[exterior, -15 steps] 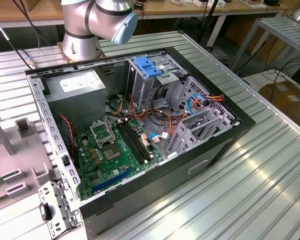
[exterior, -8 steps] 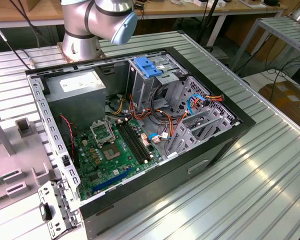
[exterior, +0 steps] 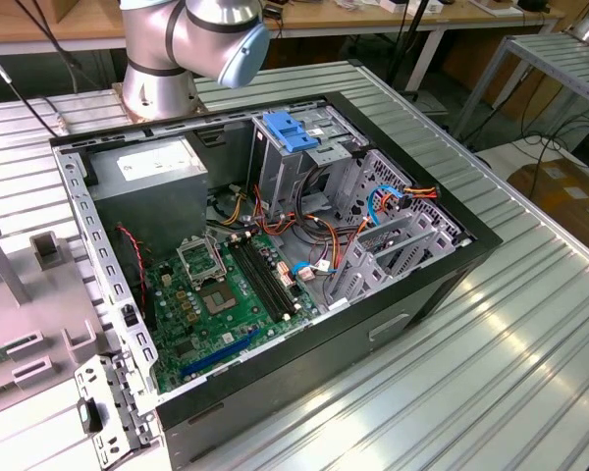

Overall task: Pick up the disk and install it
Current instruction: 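Reach for the disk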

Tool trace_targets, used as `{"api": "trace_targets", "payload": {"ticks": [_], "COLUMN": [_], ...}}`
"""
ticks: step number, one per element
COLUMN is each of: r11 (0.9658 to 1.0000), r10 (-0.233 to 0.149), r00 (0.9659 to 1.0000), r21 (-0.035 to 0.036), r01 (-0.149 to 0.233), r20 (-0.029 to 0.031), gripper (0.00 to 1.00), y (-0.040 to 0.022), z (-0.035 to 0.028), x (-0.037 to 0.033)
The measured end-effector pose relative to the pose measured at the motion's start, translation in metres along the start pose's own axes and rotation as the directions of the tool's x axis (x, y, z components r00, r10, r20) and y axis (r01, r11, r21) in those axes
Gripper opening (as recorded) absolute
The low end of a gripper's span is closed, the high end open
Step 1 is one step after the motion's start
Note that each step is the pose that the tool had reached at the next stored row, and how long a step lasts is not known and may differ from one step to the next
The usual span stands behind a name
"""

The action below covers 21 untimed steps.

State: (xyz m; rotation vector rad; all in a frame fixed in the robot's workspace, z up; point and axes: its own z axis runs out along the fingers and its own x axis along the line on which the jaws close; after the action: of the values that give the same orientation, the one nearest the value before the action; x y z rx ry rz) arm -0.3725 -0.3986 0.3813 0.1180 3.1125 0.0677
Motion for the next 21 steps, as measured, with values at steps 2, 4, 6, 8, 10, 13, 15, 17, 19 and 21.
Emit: {"api": "trace_targets", "payload": {"ticks": [2,4,6,8,10,13,15,17,19,21], "r11": [1.0000,1.0000,1.0000,1.0000,1.0000,1.0000,1.0000,1.0000,1.0000,1.0000], "r10": [0.000,0.000,0.000,0.000,0.000,0.000,0.000,0.000,0.000,0.000], "r00": [1.0000,1.0000,1.0000,1.0000,1.0000,1.0000,1.0000,1.0000,1.0000,1.0000], "r21": [0.0000,0.0000,0.0000,0.0000,-0.0001,0.0000,0.0000,-0.0001,0.0000,0.0001], "r01": [0.000,0.000,0.000,0.000,0.000,0.000,0.000,0.000,0.000,0.000], "r20": [0.0000,0.0001,0.0000,0.0000,0.0001,0.0000,0.0000,0.0001,0.0000,-0.0001], "gripper": [0.11,0.11,0.11,0.11,0.11,0.11,0.11,0.11,0.11,0.11], "y": [0.0003,0.0007,0.0012,0.0015,0.0019,0.0021,0.0021,0.0022,0.0024,0.0033], "z": [0.0005,0.0009,0.0014,0.0020,0.0028,0.0036,0.0039,0.0045,0.0051,0.0060], "x": [0.0018,0.0033,0.0050,0.0074,0.0099,0.0126,0.0139,0.0152,0.0165,0.0177]}}
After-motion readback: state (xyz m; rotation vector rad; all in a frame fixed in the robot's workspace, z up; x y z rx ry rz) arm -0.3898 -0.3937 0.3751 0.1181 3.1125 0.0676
